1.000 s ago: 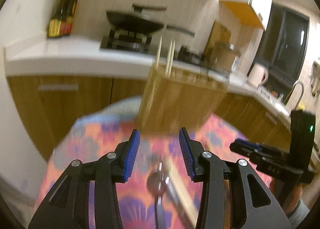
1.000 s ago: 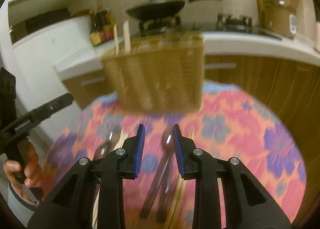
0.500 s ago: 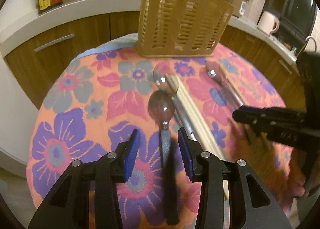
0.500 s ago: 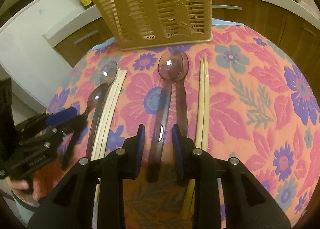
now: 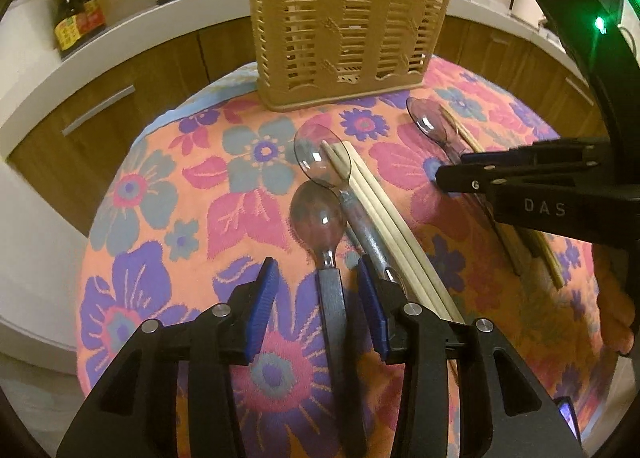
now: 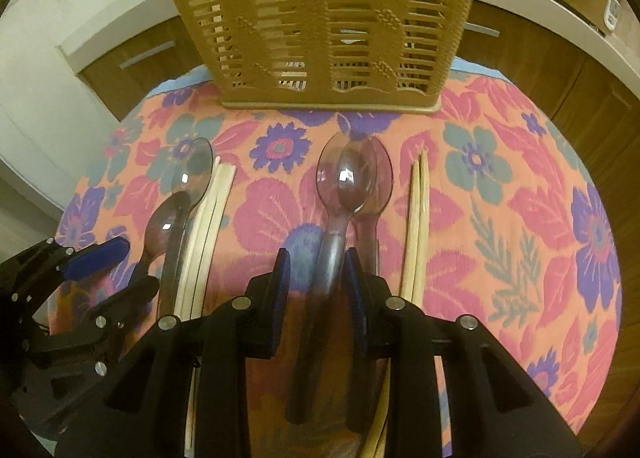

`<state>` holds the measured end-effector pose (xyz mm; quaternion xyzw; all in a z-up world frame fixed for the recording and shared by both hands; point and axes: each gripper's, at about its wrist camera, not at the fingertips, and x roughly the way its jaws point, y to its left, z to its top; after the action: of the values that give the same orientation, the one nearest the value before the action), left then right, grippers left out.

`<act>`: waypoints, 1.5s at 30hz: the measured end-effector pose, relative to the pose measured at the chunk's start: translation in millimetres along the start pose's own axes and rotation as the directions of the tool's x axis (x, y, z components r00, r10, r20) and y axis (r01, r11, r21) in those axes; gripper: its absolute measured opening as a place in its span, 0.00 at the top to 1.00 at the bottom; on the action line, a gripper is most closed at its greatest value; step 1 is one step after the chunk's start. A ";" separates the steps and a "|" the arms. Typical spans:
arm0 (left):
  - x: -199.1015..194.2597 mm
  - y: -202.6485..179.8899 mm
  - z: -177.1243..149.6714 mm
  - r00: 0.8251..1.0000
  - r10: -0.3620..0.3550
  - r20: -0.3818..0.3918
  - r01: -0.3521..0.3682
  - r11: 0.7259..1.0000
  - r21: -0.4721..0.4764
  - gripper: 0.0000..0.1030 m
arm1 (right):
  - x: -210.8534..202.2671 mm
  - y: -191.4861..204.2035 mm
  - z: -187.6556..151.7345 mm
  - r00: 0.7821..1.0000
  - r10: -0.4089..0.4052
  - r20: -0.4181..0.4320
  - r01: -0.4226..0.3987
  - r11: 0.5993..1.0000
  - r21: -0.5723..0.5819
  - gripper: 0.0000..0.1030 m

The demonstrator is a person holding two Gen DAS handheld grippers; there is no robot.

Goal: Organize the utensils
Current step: 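Grasp a clear spoon with the right tool while the left grasps a purple spoon, then carry both spoons over the tan holder and open both tools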

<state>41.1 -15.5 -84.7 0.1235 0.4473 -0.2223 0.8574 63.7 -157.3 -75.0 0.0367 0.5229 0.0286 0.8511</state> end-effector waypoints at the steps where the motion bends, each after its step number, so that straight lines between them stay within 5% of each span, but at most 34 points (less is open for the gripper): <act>1: 1.1 -0.8 0.9 1.000 0.009 -0.005 -0.009 1.000 0.008 0.65 | 1.0 1.8 1.3 1.000 -0.014 -0.002 0.014 1.000 -0.009 0.80; 4: 2.4 -5.0 2.2 0.999 0.040 -0.013 -0.040 0.998 0.039 0.69 | 4.2 8.2 5.3 0.998 -0.059 0.000 0.059 0.997 -0.040 0.88; 7: 0.2 -11.1 0.8 0.998 0.056 -0.012 -0.055 0.996 0.066 0.90 | 5.4 12.3 7.1 0.998 -0.064 0.003 0.064 0.996 -0.055 0.90; 14: -7.9 -2.1 -1.0 0.999 0.030 0.016 -0.030 0.999 0.013 0.91 | -7.7 7.8 -2.0 0.999 0.019 0.038 -0.018 0.999 -0.040 0.90; 23: -55.8 20.0 22.9 0.977 -0.037 0.210 0.054 0.996 -0.076 0.91 | -57.7 9.1 -1.0 0.980 0.107 0.168 -0.096 0.993 -0.076 0.91; 27: -76.5 24.5 40.6 0.947 -0.080 0.311 0.113 0.990 -0.089 0.91 | -83.3 5.2 5.6 0.957 0.145 0.250 -0.127 0.988 -0.089 0.90; 33: -101.0 30.2 81.1 0.876 -0.146 0.460 0.210 0.973 -0.091 0.91 | -121.4 -7.8 25.5 0.905 0.183 0.385 -0.155 0.983 -0.102 0.90; 45: -114.3 40.3 165.9 0.760 -0.152 0.632 0.269 0.959 -0.093 0.91 | -159.7 -50.8 103.3 0.799 0.114 0.591 -0.118 0.992 -0.032 0.90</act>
<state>121.8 -17.5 104.2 -0.0846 0.1707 -0.3048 0.9332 84.2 -225.1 108.7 0.0785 0.2286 0.0663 0.9681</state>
